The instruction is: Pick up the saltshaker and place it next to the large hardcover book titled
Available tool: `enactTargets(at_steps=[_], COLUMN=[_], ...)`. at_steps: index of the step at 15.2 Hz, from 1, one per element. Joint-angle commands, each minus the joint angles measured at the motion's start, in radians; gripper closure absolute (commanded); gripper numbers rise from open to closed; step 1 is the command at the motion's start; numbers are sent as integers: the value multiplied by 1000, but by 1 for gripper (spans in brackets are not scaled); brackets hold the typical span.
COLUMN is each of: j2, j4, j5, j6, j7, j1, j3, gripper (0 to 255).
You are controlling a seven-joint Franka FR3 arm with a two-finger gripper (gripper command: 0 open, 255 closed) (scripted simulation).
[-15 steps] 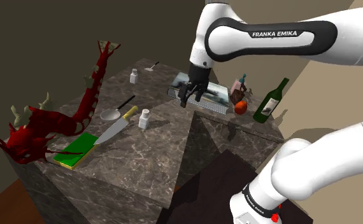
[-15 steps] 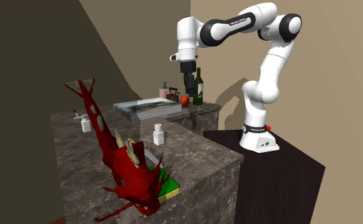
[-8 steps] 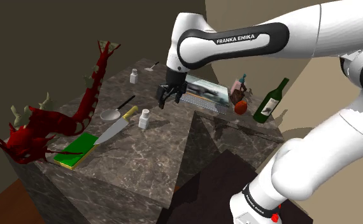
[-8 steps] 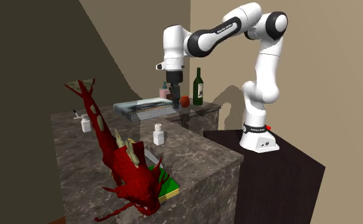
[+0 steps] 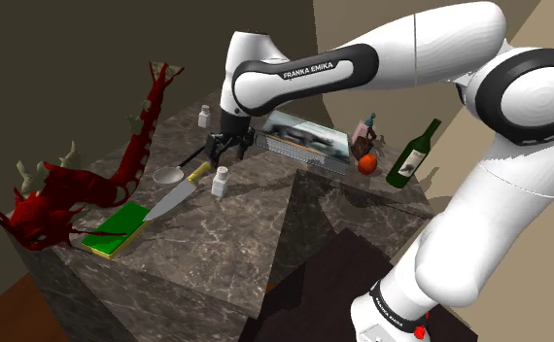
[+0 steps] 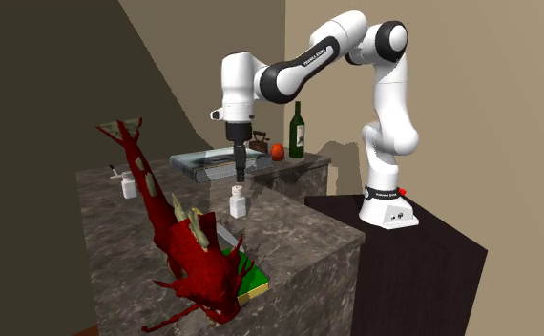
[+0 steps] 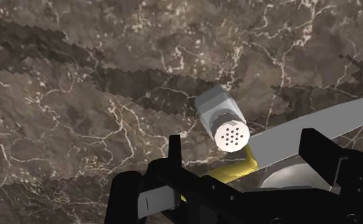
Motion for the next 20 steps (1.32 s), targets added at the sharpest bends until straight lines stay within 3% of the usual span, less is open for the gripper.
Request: enactTargets(at_steps=[1,6,14,15,20], j2=[18,54,54,54,54], j4=[-4,-38,-38,-38,-38], j5=[-5,-16,-16,-16,-16], j6=[24,94,93,93,93], j7=[6,13,13,13,13], j1=[3,5,5,5,5], j3=[1,0,0,0,0], gripper=[0,0,0,255,255])
